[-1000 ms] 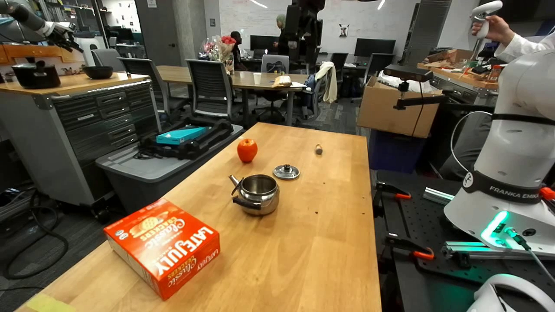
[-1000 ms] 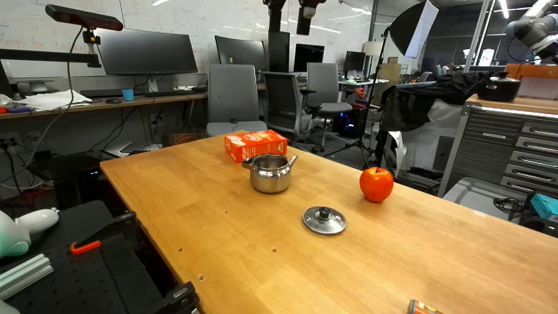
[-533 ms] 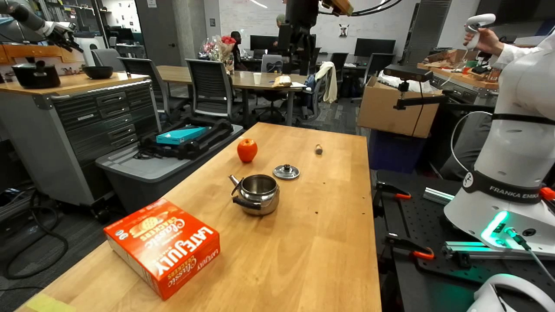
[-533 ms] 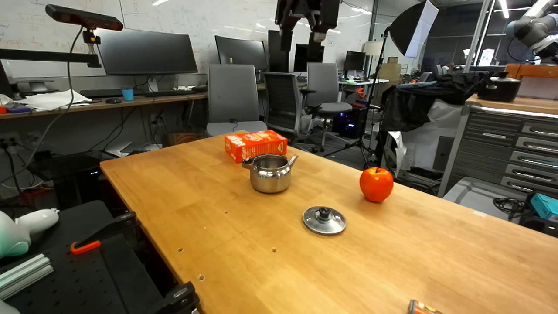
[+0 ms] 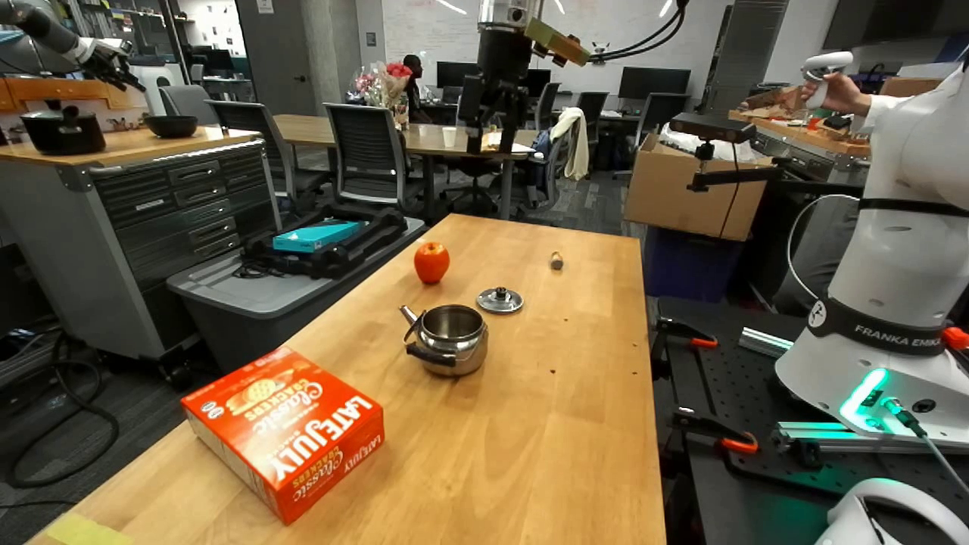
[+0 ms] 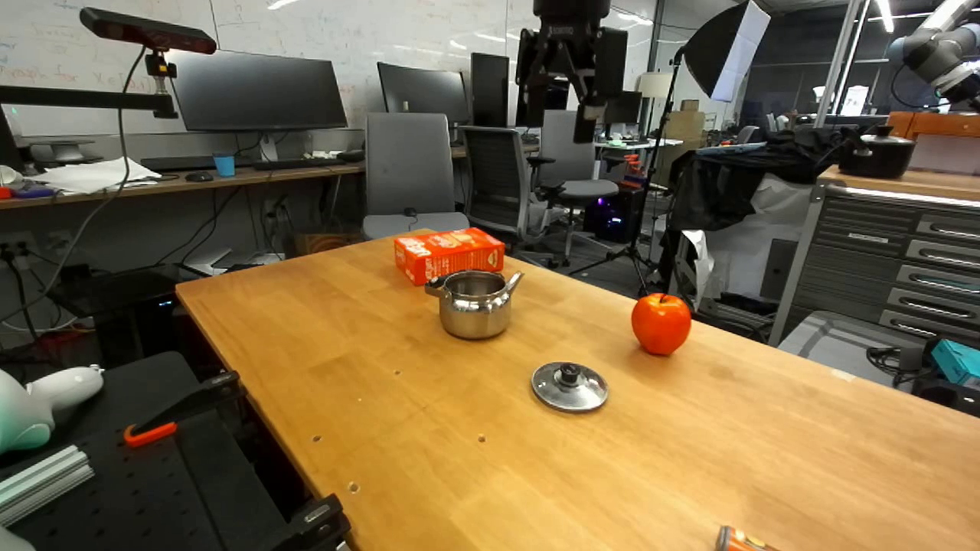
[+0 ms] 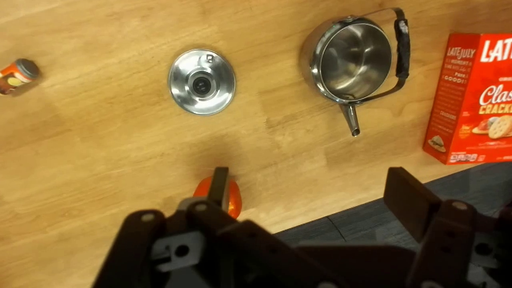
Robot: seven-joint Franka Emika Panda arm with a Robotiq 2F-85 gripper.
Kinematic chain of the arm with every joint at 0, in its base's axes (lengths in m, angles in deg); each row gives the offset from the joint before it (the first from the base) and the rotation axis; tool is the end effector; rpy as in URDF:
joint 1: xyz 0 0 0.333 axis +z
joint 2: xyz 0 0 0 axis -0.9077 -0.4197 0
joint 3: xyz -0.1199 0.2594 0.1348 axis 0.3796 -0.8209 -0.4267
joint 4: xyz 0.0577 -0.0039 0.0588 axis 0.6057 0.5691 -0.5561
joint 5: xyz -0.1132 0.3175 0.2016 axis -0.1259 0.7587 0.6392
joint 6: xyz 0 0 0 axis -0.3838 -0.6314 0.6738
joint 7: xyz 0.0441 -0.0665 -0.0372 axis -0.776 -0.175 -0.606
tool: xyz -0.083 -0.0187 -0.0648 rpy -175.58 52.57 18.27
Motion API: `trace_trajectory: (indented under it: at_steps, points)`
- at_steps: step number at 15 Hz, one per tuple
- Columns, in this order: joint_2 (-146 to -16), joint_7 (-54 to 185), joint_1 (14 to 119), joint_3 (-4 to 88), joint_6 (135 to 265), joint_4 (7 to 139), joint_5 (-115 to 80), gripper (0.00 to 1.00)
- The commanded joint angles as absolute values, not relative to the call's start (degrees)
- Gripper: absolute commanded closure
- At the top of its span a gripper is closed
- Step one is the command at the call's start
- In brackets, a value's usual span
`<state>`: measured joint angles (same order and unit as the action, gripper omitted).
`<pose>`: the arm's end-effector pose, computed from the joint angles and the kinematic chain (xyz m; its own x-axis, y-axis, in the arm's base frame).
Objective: Take the lid from the table and put it on the kettle
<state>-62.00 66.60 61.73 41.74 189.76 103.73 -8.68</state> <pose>0.5325 -0.0638 0.4299 0.9588 -0.2769 0.0638 -0.2697 -0.9575 -0.1025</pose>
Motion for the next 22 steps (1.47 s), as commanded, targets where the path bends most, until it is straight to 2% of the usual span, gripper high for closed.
trace_trajectory:
  at_steps: [1, 22]
  points:
    - [-65.06, 64.82, 61.19, 42.25, 192.45, 102.41, -7.32, 0.0]
    - [-71.93, 57.26, 57.14, 43.62, 200.3, 108.48, -1.43, 0.0]
